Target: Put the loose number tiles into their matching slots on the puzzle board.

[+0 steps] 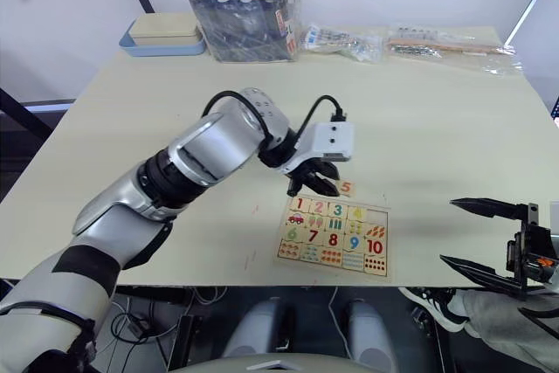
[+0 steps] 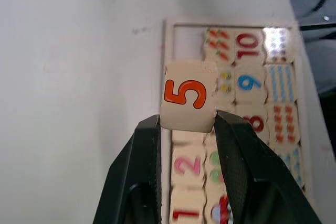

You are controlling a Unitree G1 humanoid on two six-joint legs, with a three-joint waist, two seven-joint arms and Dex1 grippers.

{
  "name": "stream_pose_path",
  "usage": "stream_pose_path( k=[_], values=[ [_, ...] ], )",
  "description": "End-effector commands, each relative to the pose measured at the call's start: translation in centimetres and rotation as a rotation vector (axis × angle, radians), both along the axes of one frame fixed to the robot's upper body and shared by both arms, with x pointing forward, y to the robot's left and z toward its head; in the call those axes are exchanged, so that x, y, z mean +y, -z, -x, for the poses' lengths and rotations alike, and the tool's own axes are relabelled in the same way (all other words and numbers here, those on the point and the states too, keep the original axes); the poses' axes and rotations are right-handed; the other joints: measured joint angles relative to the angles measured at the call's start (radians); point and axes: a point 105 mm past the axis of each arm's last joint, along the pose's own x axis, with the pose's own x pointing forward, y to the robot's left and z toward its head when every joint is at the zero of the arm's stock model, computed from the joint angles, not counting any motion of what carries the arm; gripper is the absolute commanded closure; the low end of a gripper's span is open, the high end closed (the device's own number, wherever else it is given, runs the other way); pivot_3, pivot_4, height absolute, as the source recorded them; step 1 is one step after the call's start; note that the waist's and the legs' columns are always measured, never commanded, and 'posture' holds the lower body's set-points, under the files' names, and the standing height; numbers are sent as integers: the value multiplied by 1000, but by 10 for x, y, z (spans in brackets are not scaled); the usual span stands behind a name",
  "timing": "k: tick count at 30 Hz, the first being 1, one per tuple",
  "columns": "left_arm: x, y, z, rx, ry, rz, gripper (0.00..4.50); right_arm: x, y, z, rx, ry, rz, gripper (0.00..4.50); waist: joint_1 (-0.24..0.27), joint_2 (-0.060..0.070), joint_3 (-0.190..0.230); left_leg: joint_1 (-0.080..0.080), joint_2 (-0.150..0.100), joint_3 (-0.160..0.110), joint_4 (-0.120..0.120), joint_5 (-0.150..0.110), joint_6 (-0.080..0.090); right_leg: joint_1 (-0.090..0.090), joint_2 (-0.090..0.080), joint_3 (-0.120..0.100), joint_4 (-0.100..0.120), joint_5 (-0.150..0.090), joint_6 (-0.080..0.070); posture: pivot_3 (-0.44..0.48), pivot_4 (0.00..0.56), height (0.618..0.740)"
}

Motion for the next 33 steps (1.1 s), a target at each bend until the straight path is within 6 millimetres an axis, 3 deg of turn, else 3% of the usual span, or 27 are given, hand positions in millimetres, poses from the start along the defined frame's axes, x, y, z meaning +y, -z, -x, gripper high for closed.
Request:
stream_pose_path(
  k=[1, 8, 14, 33],
  values=[
    [-16, 2, 3, -52, 43, -16, 3520, -8, -10, 2, -48, 8, 31, 0, 0, 0, 0, 0, 0, 0, 0, 0, 0, 0, 0, 0, 0, 0, 0, 0, 150, 740],
    [-45, 18, 6, -108, 58, -46, 3520, -24, -10, 5, -64, 35, 72, 0, 1, 0, 0, 0, -1, 0, 0, 0, 0, 0, 0, 1, 0, 0, 0, 0, 150, 740],
    [-57, 29, 5, -158, 76, -73, 3520, -25, -10, 5, -69, 50, 72, 0, 0, 0, 0, 0, -1, 0, 0, 0, 0, 0, 0, 2, 0, 0, 0, 0, 150, 740],
    [-67, 41, 14, -151, 64, -131, 3520, -21, -4, 6, -84, 82, 63, 0, 0, 0, 0, 0, 0, 0, 0, 0, 0, 0, -1, 2, 0, -1, -1, 0, 150, 740]
  ],
)
